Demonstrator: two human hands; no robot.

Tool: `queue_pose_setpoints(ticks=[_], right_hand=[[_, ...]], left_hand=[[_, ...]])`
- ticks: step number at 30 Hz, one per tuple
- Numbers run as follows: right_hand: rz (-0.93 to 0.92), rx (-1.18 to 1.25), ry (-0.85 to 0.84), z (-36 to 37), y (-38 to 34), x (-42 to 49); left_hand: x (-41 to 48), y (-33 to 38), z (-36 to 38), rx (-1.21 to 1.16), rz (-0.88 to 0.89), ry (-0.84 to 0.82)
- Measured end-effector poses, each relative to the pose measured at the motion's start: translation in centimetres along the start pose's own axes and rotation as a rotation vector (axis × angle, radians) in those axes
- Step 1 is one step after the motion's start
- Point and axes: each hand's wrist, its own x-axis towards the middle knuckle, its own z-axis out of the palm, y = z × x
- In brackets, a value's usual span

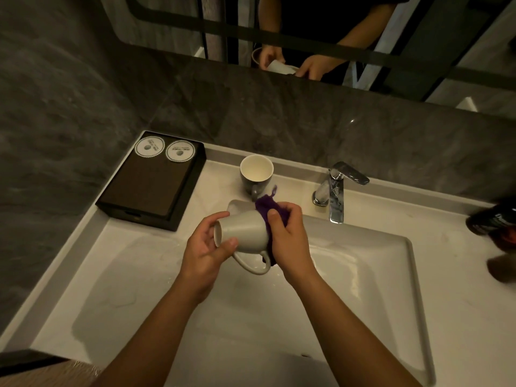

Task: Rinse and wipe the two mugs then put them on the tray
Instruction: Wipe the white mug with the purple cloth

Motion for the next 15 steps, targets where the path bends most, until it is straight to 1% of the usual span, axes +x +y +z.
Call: queue_pose_setpoints(ticks=[2, 4, 6, 8, 11, 13, 15], right_hand=[[0.021, 0.035, 0.025, -0.3, -0.2, -0.4], [0.027, 0.041, 0.007, -0.6, -0.2, -0.7], [0.060, 0.087, -0.019, -1.0, -0.4, -0.8], [0.098, 0.138, -0.057, -1.3, -0.6, -0.8], [0.094, 0.144, -0.154, -1.4, -1.0, -1.3], [0.066, 0.111, -0.209, -1.5, -1.3, -1.6], [0.049, 0.054, -0.245, -1.7, -1.6, -1.6]], left_hand=[[0.1, -0.3, 0.1, -0.145, -0.055, 0.000], [0.3, -0.4, 0.4, -0.268, -0.104, 0.001], [0.3, -0.3, 1.0, -0.343, -0.152, 0.024], [0.4, 0.0, 2.1, -0.352, -0.194, 0.096], [0.7, 0.3, 3.9, -0.320, -0.259, 0.247], [0.9, 0.3, 4.5, -0.344, -0.292, 0.286], [0.9, 0.3, 4.9, -0.379, -0.304, 0.287]])
